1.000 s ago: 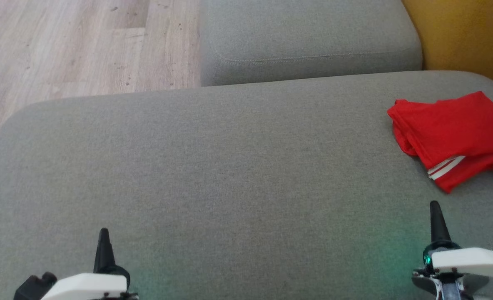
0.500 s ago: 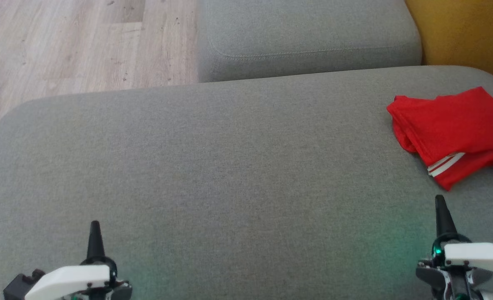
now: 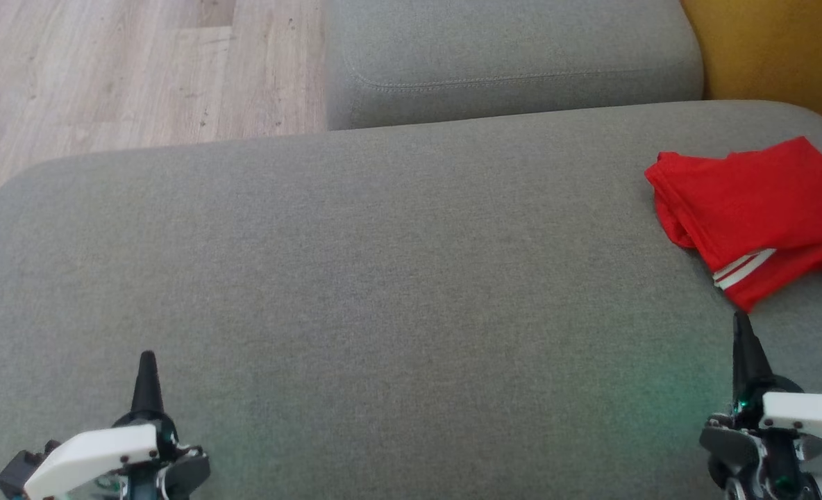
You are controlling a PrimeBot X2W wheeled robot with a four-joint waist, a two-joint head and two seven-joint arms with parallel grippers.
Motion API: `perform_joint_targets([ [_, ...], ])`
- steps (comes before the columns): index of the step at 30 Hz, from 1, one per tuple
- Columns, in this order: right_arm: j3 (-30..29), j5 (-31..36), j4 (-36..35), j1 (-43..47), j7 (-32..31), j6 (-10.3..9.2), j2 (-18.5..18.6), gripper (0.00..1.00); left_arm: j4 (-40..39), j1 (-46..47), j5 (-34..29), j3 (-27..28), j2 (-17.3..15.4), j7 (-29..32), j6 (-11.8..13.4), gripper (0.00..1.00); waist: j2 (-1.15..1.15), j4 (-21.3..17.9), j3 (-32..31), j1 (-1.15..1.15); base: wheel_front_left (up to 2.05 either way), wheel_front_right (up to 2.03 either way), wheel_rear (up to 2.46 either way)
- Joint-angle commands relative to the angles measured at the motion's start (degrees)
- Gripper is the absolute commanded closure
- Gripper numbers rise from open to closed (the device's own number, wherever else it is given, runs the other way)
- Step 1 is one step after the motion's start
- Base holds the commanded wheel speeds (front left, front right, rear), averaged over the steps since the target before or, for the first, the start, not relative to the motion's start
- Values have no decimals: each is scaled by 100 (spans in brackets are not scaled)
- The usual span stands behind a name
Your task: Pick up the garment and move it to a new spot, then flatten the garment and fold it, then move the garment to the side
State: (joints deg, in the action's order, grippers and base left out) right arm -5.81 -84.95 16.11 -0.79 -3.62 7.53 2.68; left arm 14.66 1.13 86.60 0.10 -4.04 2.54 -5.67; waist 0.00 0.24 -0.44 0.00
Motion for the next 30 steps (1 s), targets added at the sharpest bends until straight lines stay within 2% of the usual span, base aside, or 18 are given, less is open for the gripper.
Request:
perform_joint_targets([
  [1, 79, -205, -210, -413, -75, -4, 78, 100, -128, 336, 182, 245, -62, 51, -74, 100, 0, -4, 10, 0, 0, 0, 0],
  [11, 4, -784, -213, -532, -226, -4, 77, 100, -73, 486, 754, 404, -55, 204, -181, 100, 0, -24, 62, 0, 0, 0, 0],
  [30, -16, -767, -212, -533, -242, -4, 63, 100, -70, 490, 712, 455, -19, 245, -181, 100, 0, -24, 62, 0, 0, 0, 0],
])
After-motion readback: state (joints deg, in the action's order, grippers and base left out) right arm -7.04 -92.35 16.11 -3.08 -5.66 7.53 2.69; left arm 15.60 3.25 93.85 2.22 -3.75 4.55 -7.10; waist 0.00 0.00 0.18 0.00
